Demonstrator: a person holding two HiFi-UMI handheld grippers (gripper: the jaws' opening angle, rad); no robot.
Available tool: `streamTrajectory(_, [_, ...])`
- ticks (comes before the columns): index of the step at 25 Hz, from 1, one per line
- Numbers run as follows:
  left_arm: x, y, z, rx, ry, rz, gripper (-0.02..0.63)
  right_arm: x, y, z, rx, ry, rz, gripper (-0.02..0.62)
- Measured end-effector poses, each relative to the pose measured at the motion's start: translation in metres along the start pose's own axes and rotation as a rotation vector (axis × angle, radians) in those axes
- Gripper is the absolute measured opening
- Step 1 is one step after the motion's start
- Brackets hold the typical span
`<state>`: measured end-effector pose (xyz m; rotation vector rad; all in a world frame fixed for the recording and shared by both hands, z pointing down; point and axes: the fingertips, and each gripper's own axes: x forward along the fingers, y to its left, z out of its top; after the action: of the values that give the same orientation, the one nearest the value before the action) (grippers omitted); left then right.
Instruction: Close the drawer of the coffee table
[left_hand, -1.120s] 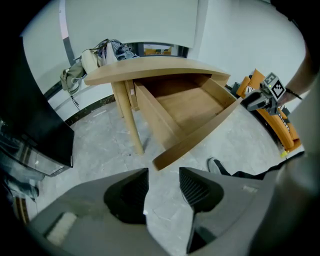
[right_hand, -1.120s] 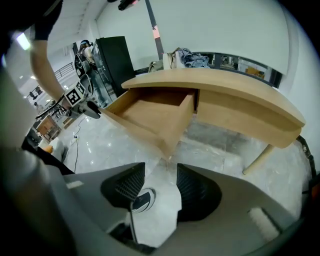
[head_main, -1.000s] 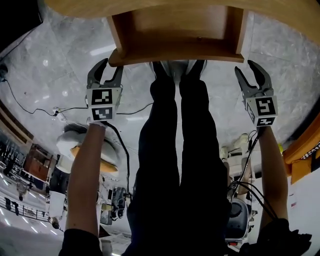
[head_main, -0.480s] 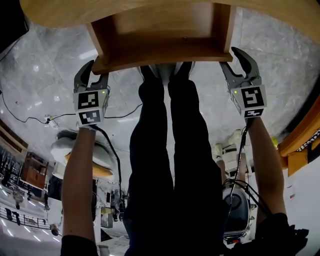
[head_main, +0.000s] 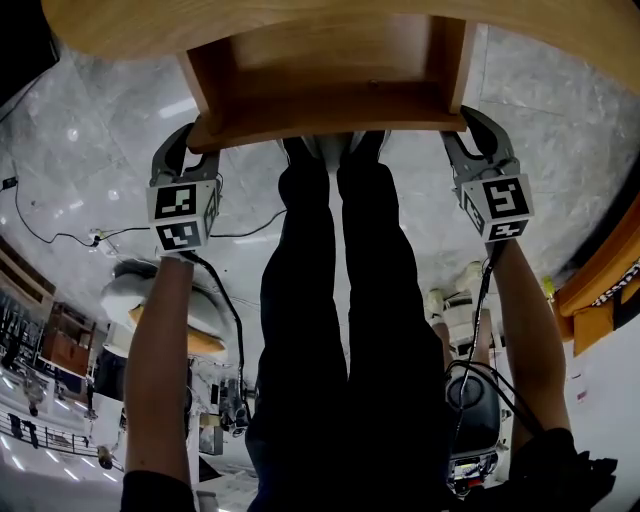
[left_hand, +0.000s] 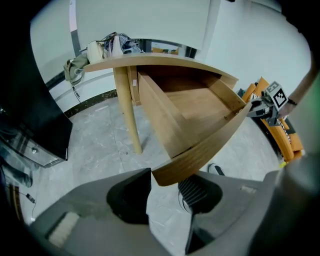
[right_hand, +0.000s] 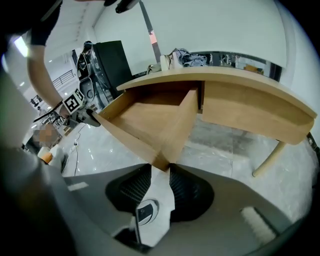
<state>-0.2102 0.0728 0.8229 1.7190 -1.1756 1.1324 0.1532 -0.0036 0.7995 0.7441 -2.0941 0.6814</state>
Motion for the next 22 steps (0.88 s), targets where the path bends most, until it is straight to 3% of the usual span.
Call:
streamTrajectory(17, [-0.019, -0.009, 0.013, -0.078, -0.003, -0.017, 0.173, -0.016, -0.014, 0.029, 0.048, 0.012, -0.061, 0.11])
streamTrajectory(22, [-0.014, 0.001, 0.029, -0.061, -0.025, -0.015, 0.173, -0.009, -0.022, 0.043, 0.062, -0.011, -0.068, 0.11])
